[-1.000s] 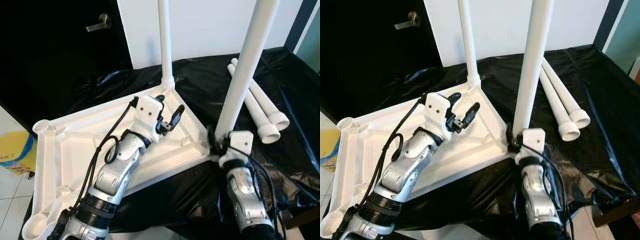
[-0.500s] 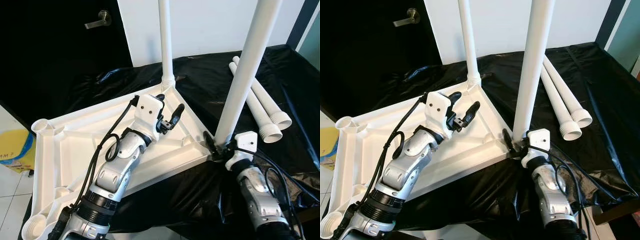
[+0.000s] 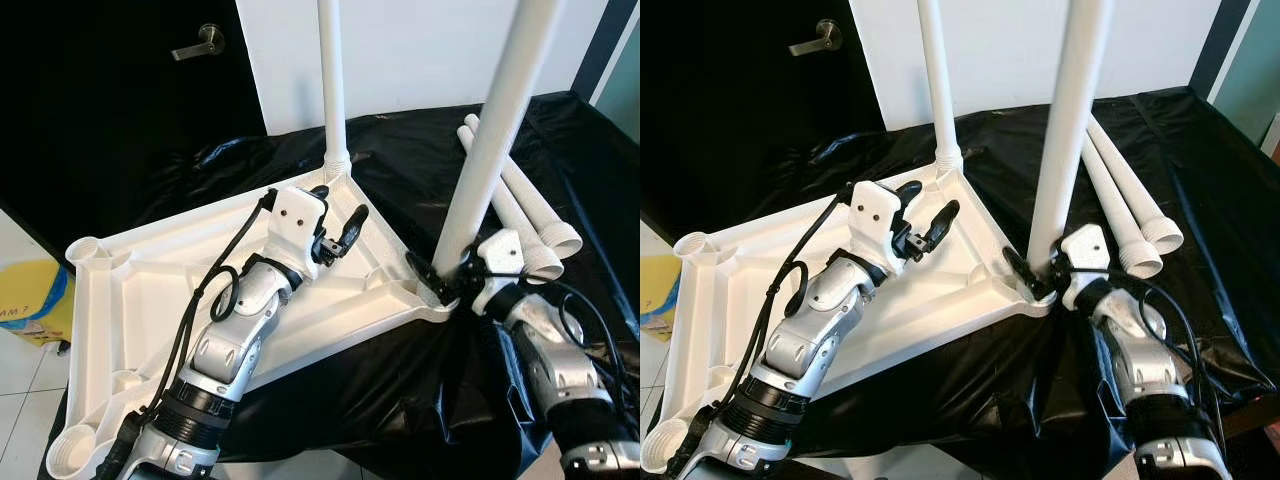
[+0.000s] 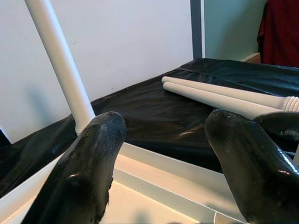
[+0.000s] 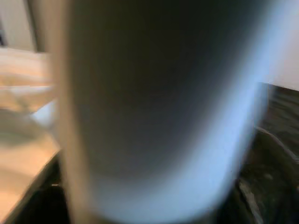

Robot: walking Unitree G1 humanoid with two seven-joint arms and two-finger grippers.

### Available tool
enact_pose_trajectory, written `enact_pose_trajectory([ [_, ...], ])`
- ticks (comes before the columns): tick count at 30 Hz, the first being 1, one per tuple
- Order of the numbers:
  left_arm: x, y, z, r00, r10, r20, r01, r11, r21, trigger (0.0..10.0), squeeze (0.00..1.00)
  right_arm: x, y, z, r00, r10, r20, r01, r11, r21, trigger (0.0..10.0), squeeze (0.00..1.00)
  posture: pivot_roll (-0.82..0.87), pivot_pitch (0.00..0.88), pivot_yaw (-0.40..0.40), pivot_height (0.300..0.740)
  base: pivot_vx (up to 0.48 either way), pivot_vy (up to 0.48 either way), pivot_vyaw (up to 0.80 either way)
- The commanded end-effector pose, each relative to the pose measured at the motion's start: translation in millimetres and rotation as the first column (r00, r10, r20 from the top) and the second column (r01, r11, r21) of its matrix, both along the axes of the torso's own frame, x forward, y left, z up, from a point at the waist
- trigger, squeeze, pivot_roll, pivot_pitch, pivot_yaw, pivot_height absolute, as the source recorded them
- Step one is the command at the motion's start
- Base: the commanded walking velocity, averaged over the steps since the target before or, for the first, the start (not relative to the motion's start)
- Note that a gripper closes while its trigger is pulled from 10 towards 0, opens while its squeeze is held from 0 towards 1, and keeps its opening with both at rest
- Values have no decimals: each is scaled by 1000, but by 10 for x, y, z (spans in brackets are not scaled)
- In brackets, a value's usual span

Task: Building children table

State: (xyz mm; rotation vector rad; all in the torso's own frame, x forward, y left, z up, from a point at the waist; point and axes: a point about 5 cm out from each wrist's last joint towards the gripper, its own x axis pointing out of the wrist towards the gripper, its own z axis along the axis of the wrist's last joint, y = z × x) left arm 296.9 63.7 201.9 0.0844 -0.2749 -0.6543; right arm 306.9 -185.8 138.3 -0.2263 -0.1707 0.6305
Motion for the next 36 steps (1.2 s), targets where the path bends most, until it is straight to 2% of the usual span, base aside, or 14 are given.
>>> enact_pose_trajectory([
  [1,-9,-24,18,996,-87,15,87,996,29,10000,0,10,55,-60,998,47,-37,-47,999,-10,0,0,-148,9,85,740,0,0,0],
  [12,-24,-37,-5,994,-106,11,105,994,39,10000,0,-31,9,-233,994,23,-106,-23,1000,-2,0,0,-160,0,93,740,0,0,0],
  [13,-38,-49,-33,991,-134,-1,134,990,53,10000,0,-42,-8,-262,993,2,-115,-2,1000,2,902,0,-164,0,95,740,0,0,0],
  [14,-54,-58,-62,987,-160,-9,160,985,71,10000,0,-52,-18,-281,993,-16,-118,17,1000,6,8314,0,-169,0,98,740,0,0,0],
  [15,-54,-58,-62,987,-160,-9,160,985,71,10000,0,-52,-18,-281,993,-16,-118,17,1000,6,8314,0,-169,0,98,740,0,0,0],
  [16,-83,-73,-106,979,-202,-31,204,975,83,10000,0,-58,-28,-299,992,-37,-123,39,999,12,10000,0,-177,0,100,740,0,0,0],
  [18,-197,-102,-192,943,-324,-79,331,938,105,10000,0,-63,-27,-313,989,-80,-123,85,996,29,10000,0,-187,0,100,740,0,0,0],
  [22,-305,-110,-258,898,-421,-128,434,895,106,10000,0,-65,-19,-331,985,-119,-123,124,992,38,10000,0,-189,0,99,740,0,0,0],
  [24,-305,-110,-258,898,-421,-128,434,895,106,10000,0,-65,-19,-331,985,-119,-123,124,992,38,10000,0,-189,0,99,740,0,0,0],
  [26,-446,-113,-301,841,-515,-168,534,839,101,10000,0,-72,-8,-369,976,-175,-130,182,982,41,10000,0,-184,0,93,740,0,0,0],
  [27,-446,-113,-301,841,-515,-168,534,839,101,10000,0,-72,-8,-369,976,-175,-130,182,982,41,10000,0,-184,0,93,740,0,0,0],
  [28,-514,-112,-306,812,-554,-184,575,813,90,10000,0,-73,-12,-389,966,-216,-143,225,973,44,10000,0,-178,0,89,740,0,0,0],
  [32,-547,-109,-314,800,-566,-196,590,803,88,10000,0,-79,-4,-399,956,-250,-152,261,964,59,10000,0,-171,0,83,740,0,0,0],
  [36,-551,-65,-340,806,-555,-206,582,806,105,10000,0,-129,123,-434,905,-380,-190,404,908,108,10000,0,-157,2,73,740,0,0,0],
])
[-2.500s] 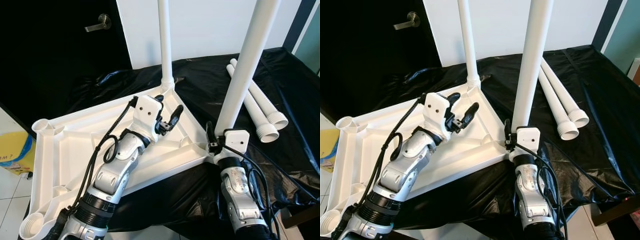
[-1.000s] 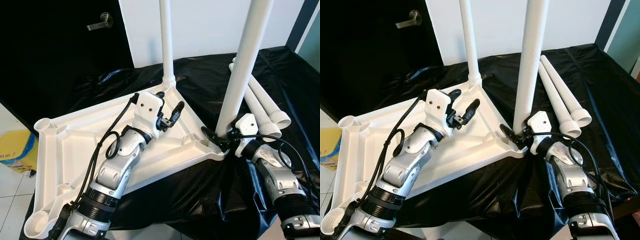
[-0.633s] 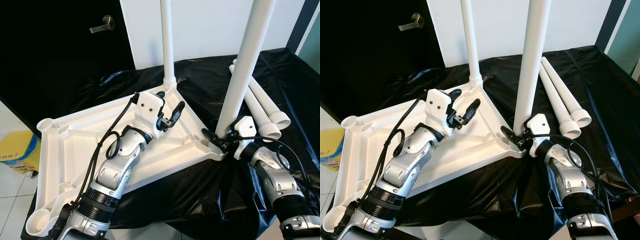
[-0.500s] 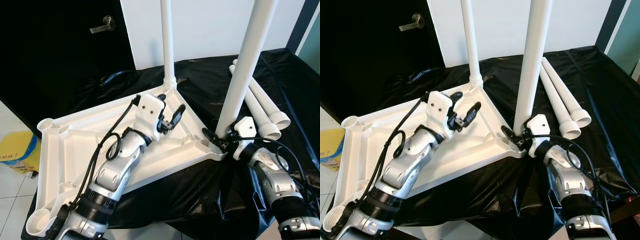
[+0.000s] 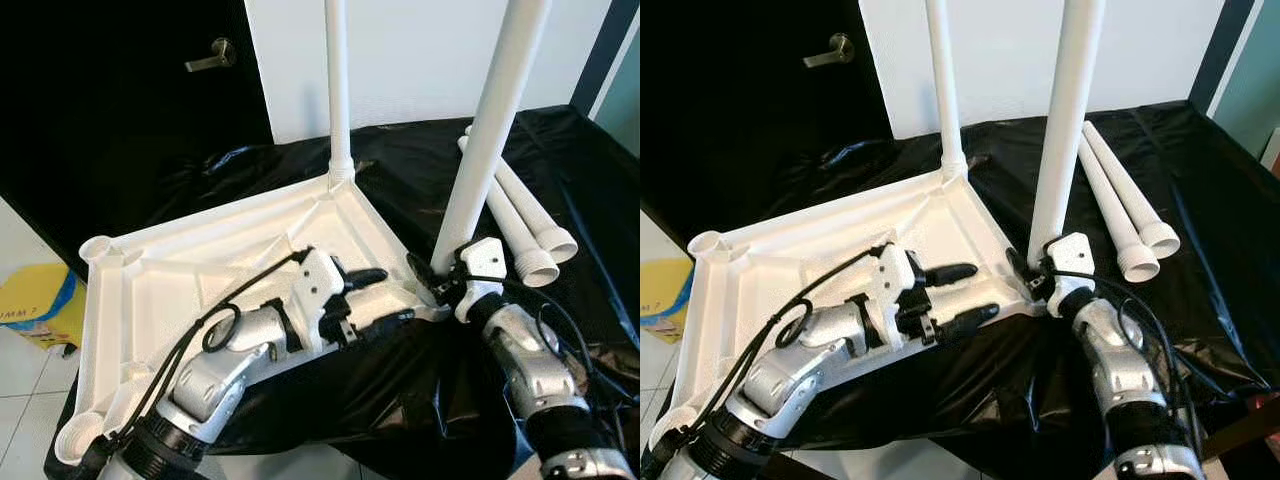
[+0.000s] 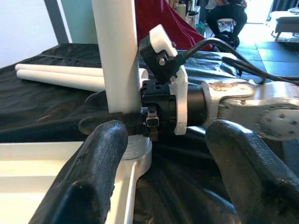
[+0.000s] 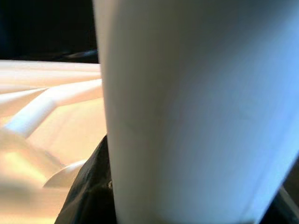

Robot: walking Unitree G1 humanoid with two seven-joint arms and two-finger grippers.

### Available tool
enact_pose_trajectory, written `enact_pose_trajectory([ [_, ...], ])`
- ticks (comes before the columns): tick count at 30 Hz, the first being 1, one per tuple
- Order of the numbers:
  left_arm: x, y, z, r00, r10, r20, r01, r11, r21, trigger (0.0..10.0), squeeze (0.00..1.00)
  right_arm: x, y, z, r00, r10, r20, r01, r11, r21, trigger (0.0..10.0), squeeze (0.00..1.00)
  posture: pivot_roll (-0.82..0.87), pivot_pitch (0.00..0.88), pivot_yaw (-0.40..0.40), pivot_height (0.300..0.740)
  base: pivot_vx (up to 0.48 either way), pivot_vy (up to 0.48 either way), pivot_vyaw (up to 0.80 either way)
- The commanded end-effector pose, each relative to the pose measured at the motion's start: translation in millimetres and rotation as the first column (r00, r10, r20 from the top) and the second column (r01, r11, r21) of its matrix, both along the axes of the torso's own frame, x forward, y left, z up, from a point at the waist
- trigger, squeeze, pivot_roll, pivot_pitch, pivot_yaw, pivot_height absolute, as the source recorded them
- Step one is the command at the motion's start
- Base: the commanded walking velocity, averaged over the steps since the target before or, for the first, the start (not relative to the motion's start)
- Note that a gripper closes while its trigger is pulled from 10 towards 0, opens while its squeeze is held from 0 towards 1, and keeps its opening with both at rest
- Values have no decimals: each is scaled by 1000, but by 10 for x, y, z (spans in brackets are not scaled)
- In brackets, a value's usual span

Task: Building children table

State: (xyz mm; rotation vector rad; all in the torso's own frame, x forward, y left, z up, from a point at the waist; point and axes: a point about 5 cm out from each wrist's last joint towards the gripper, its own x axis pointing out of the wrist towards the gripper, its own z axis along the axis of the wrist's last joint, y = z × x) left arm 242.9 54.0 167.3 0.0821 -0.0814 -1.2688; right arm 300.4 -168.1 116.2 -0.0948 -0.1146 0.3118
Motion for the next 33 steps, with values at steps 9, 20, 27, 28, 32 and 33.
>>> enact_pose_trajectory([
  [9,39,61,9,999,35,24,-36,999,28,10000,0,-118,-5,-273,919,-358,-162,373,925,72,10000,0,-152,11,73,740,0,0,0],
  [20,55,85,16,999,48,24,-49,998,30,10000,0,-118,192,-261,861,-472,-187,496,861,112,10000,0,-141,8,68,740,0,0,0],
  [27,36,99,62,998,50,35,-51,998,24,10000,0,-144,212,-143,869,-477,-128,491,864,111,10000,0,-128,9,60,740,0,0,0],
  [28,35,103,60,998,52,38,-53,998,27,10000,0,-147,210,-138,871,-476,-122,489,866,104,10000,0,-128,8,59,740,0,0,0],
  [32,47,115,67,997,67,43,-68,997,26,10000,0,-158,190,-114,883,-459,-101,468,879,94,10000,1000,-119,8,48,740,0,0,0],
  [33,47,115,67,997,67,43,-68,997,26,10000,0,-158,190,-114,883,-459,-101,468,879,94,10000,1000,-119,8,48,740,0,0,0],
])
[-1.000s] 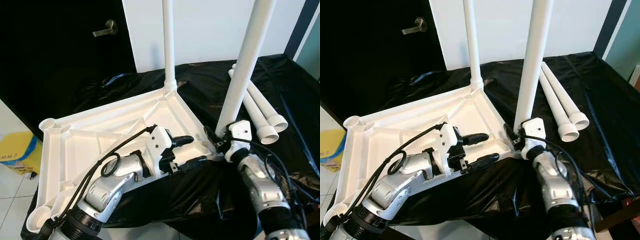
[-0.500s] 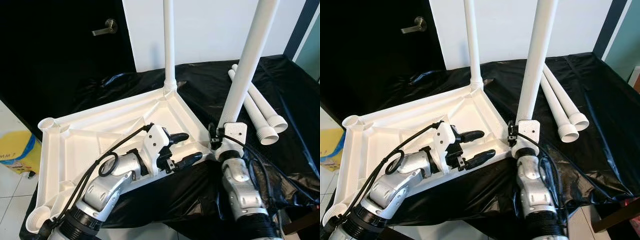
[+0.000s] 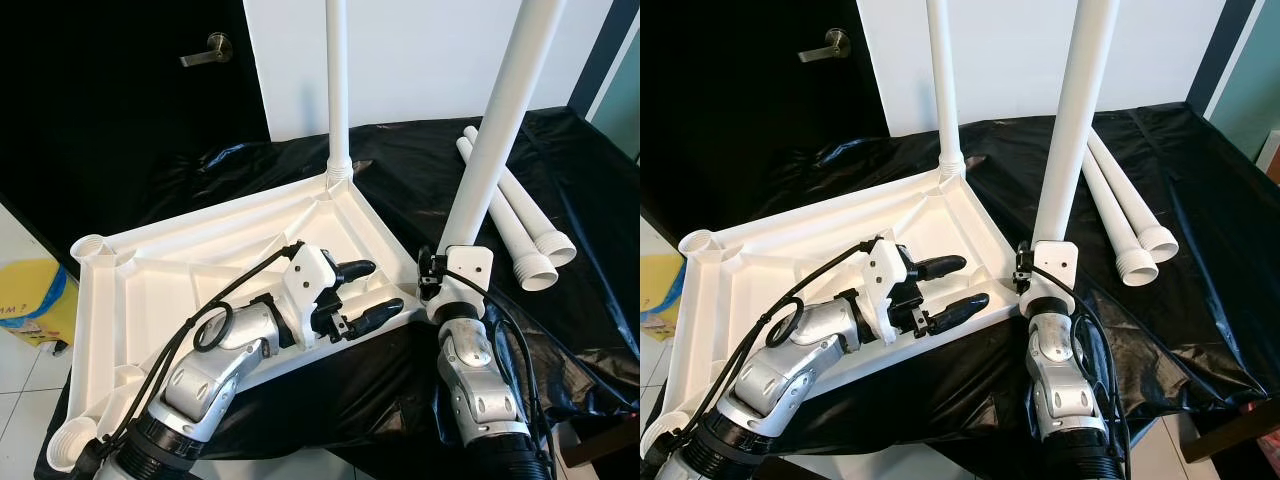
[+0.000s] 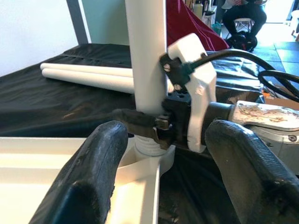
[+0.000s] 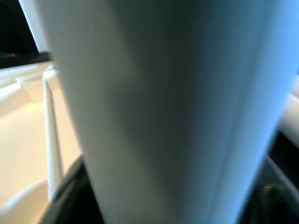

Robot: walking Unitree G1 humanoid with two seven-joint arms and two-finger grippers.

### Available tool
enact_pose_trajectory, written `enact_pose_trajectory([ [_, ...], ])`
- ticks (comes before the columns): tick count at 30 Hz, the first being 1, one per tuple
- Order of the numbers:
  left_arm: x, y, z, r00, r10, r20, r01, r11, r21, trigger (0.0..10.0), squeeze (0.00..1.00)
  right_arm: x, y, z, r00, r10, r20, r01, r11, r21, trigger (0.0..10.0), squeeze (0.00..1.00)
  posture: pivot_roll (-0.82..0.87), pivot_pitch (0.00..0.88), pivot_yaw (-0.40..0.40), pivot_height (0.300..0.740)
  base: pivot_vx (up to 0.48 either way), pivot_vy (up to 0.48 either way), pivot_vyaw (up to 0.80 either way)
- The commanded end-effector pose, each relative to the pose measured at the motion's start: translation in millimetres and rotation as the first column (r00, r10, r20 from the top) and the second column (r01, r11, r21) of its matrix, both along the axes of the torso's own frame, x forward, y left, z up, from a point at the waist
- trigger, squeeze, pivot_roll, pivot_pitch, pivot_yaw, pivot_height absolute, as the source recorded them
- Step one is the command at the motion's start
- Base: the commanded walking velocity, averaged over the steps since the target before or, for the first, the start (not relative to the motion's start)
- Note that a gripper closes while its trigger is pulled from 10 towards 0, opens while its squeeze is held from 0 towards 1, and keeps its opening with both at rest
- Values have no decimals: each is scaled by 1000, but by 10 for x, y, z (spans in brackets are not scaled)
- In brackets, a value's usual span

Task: Building children table

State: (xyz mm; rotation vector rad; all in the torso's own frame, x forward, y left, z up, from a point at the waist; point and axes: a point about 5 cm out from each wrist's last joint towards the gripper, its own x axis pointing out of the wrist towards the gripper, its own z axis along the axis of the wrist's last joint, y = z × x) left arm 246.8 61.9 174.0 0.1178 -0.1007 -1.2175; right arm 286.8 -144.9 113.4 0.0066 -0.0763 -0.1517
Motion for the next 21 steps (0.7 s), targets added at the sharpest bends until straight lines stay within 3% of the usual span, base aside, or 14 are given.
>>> enact_pose_trajectory([
  [1,13,37,3,1000,25,4,-25,1000,3,10000,0,-25,-52,-60,1000,13,-23,-13,1000,8,10000,1000,-117,19,39,740,0,0,0],
  [3,13,37,3,1000,25,4,-25,1000,3,10000,0,-25,-52,-60,1000,13,-23,-13,1000,8,10000,1000,-117,19,39,740,0,0,0],
  [9,-16,12,-26,999,39,-6,-39,999,-3,10000,0,-63,-130,7,987,157,23,-158,987,6,10000,1000,-120,18,27,740,0,0,0],
  [10,-25,4,-30,999,37,-8,-37,999,-4,10000,0,-71,-141,7,978,209,22,-209,978,-2,10000,725,-120,17,25,740,0,0,0],
  [11,-25,4,-30,999,37,-8,-37,999,-4,10000,0,-71,-141,7,978,209,22,-209,978,-2,10000,725,-120,17,25,740,0,0,0],
  [12,-28,-4,-39,999,37,-9,-37,999,-3,10000,0,-75,-168,9,967,253,25,-253,967,-12,10000,0,-120,11,22,740,0,0,0],
  [14,-24,-7,-43,999,37,-8,-37,999,-1,10000,0,-70,-191,9,948,317,20,-316,948,-28,10000,0,-121,10,20,740,0,0,0],
  [16,-6,-7,-34,999,39,-3,-39,999,-3,10000,0,-38,-253,30,902,432,10,-430,900,-68,10000,0,-122,1,19,740,0,0,0],
  [18,0,-7,-32,999,39,-1,-39,999,-3,10000,0,-24,-279,41,888,459,7,-457,885,-88,10000,0,-123,0,19,740,0,0,0],
  [21,9,-10,-29,999,40,2,-40,999,-4,10000,0,25,-327,43,825,564,-34,-564,819,-108,10000,0,-124,0,21,740,0,0,0],
])
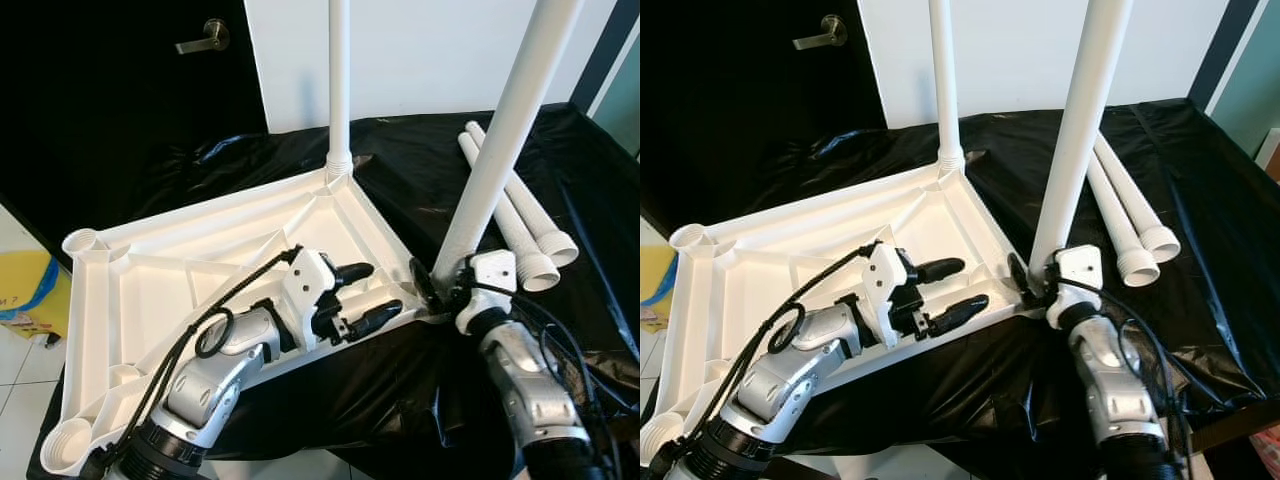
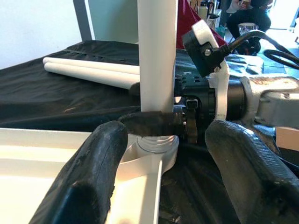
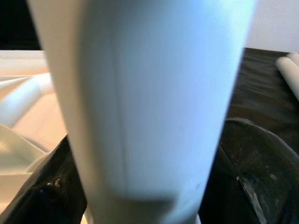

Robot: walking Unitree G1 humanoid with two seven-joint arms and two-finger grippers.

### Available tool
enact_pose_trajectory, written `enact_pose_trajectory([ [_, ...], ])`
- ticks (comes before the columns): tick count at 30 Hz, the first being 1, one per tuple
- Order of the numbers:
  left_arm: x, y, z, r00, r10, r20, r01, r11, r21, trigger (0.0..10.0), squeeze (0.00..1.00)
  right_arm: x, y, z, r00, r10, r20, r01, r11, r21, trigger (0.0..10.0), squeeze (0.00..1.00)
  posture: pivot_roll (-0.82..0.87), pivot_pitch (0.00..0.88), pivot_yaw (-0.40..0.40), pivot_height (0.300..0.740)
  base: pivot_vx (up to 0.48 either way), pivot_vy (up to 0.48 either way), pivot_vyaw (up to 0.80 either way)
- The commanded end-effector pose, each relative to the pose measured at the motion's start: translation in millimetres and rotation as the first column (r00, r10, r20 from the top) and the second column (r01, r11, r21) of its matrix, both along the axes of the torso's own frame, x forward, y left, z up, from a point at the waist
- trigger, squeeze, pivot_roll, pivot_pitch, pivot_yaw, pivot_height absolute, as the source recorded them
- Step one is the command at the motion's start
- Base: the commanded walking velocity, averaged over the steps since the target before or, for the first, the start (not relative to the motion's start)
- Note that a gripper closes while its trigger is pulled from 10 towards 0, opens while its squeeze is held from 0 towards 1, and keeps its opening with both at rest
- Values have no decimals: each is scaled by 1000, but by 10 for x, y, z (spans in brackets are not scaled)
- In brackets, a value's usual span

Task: Building children table

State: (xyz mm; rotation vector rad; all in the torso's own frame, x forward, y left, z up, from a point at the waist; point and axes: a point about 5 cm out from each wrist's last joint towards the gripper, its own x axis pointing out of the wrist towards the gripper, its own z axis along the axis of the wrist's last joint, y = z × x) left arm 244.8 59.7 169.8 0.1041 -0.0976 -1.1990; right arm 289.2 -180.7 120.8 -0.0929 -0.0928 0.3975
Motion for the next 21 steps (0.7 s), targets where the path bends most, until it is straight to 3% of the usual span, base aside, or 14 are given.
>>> enact_pose_trajectory([
  [1,32,8,15,1000,21,13,-21,1000,5,10000,0,17,10,-29,996,85,-19,-86,996,-17,10000,0,-126,0,23,740,0,0,0],
  [5,45,-2,20,1000,17,18,-17,1000,3,10000,0,44,-35,-30,990,138,-24,-140,988,-64,10000,0,-131,0,29,740,0,0,0],
  [6,51,-5,22,1000,14,19,-14,1000,4,10000,0,49,-39,-41,988,153,-33,-155,986,-66,8863,0,-135,0,33,740,0,0,0],
  [8,56,-6,23,1000,12,20,-12,1000,5,10000,0,53,-43,-49,986,165,-38,-167,984,-65,8863,0,-135,0,33,740,0,0,0],
  [9,61,-8,20,1000,7,20,-8,1000,8,10000,0,58,-43,-56,984,173,-40,-175,982,-65,4863,0,-136,0,36,740,0,0,0],
  [10,61,-8,20,1000,7,20,-8,1000,8,10000,0,58,-43,-56,984,173,-40,-175,982,-65,4863,0,-136,0,36,740,0,0,0],
  [11,65,-9,12,1000,0,19,-1,1000,14,10000,0,64,-40,-66,983,178,-41,-180,981,-69,1059,0,-138,0,39,740,0,0,0],
  [12,65,-9,12,1000,0,19,-1,1000,14,10000,0,64,-40,-66,983,178,-41,-180,981,-69,1059,0,-138,0,39,740,0,0,0],
  [13,78,-5,-3,1000,-3,19,3,1000,21,10000,0,65,-30,-93,980,192,-44,-194,978,-70,0,0,-140,0,45,740,0,0,0],
  [21,60,-29,-104,1000,-7,-8,7,1000,29,10000,0,23,-3,-192,979,192,-63,-194,980,-42,0,0,-147,0,55,740,0,0,0],
])
